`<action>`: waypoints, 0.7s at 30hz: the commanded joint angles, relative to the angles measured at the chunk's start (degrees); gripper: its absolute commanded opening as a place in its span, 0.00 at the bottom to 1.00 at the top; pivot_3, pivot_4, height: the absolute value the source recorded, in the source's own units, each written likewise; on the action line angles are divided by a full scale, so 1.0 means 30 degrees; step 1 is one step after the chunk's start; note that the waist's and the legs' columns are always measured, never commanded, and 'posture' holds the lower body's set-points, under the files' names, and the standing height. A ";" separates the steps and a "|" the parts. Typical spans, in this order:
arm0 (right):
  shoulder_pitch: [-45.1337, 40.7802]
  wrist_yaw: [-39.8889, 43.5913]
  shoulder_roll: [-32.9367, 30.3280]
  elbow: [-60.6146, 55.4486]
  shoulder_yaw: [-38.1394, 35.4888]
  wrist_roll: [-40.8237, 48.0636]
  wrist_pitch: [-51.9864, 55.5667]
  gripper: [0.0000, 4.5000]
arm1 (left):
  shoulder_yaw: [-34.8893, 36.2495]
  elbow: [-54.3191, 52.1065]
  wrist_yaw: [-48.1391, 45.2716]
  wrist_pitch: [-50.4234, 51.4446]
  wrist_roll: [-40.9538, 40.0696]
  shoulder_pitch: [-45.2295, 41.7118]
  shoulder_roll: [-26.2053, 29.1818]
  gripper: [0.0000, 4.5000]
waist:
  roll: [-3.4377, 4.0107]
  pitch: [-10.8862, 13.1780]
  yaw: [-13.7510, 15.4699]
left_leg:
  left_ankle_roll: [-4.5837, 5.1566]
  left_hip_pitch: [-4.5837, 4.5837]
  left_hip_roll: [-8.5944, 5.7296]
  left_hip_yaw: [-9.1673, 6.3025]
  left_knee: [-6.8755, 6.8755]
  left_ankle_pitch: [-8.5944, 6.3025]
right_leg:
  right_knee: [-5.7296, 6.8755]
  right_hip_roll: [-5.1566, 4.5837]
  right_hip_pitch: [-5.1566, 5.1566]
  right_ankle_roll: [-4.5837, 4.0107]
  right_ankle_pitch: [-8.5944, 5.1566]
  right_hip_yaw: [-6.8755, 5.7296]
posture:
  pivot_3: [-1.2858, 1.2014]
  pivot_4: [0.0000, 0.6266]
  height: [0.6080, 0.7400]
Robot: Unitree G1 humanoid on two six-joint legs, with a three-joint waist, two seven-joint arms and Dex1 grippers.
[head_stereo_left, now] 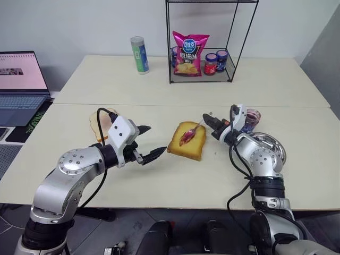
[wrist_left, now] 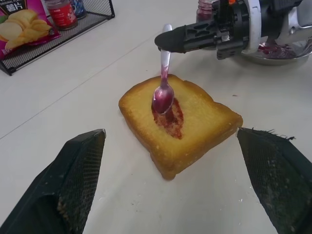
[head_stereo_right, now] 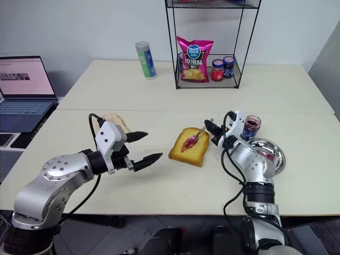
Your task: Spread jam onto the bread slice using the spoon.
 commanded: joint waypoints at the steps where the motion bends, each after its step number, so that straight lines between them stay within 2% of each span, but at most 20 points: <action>1: -0.0620 -0.0201 0.0115 -0.0312 -0.0335 -0.0274 -0.0972 0.00 | 0.0140 -0.0376 0.0021 -0.0212 0.0028 -0.0354 0.0278 1.00 | 0.0000 0.0000 0.0000 | 0.0000 0.0000 0.0000 -0.0001 -0.0001 0.0000 | -0.0001 0.0001 0.0000 0.0000 0.0000 -0.0001 | 0.52 0.24 1.00; 4: -0.0626 -0.0152 0.0177 -0.0774 -0.0497 0.0217 -0.0544 0.00 | 0.0172 -0.0398 0.0017 -0.0203 0.0015 -0.0320 0.0285 1.00 | 0.0000 0.0001 -0.0003 | -0.0001 -0.0001 0.0000 0.0000 -0.0007 -0.0001 | -0.0005 0.0001 -0.0001 -0.0001 0.0000 0.0003 | 0.52 0.24 1.00; 7: -0.0479 0.0296 0.0115 -0.2183 -0.1123 0.2600 0.1521 0.00 | 0.0226 -0.0474 -0.0001 -0.0140 -0.0056 -0.0262 0.0311 1.00 | 0.0003 0.0003 0.0000 | -0.0001 -0.0002 0.0000 0.0001 -0.0013 0.0000 | -0.0004 0.0001 -0.0005 -0.0002 0.0000 0.0005 | 0.52 0.24 1.00; 12: 0.0239 0.1978 -0.1814 -0.5345 -0.0918 0.6099 0.5524 0.00 | 0.0162 -0.0095 -0.0993 -0.0392 -0.0066 -0.0322 0.1131 1.00 | 0.0006 0.0005 0.0006 | 0.0000 -0.0004 0.0004 -0.0009 -0.0016 -0.0001 | -0.0006 -0.0001 -0.0004 -0.0007 -0.0005 -0.0001 | 0.52 0.24 1.00; 16: 0.0123 0.1236 -0.3792 -0.7458 -0.2209 0.9118 0.7022 0.00 | -0.0366 0.1080 -0.2270 -0.0892 -0.0053 -0.1428 0.1695 1.00 | 0.0007 0.0013 0.0123 | 0.0002 -0.0017 -0.0001 -0.0016 -0.0011 -0.0001 | -0.0014 -0.0007 0.0000 -0.0001 -0.0031 -0.0020 | 0.52 0.24 1.00; 21: 0.0445 -0.0953 -0.5979 -0.9112 -0.3933 1.0508 0.6622 0.00 | -0.2010 0.1985 -0.3632 -0.1227 0.0046 -0.3150 0.1328 1.00 | 0.0004 0.0015 0.0104 | 0.0004 -0.0016 0.0001 -0.0010 -0.0012 -0.0002 | -0.0024 -0.0023 0.0012 0.0060 -0.0068 -0.0019 | 0.52 0.24 1.00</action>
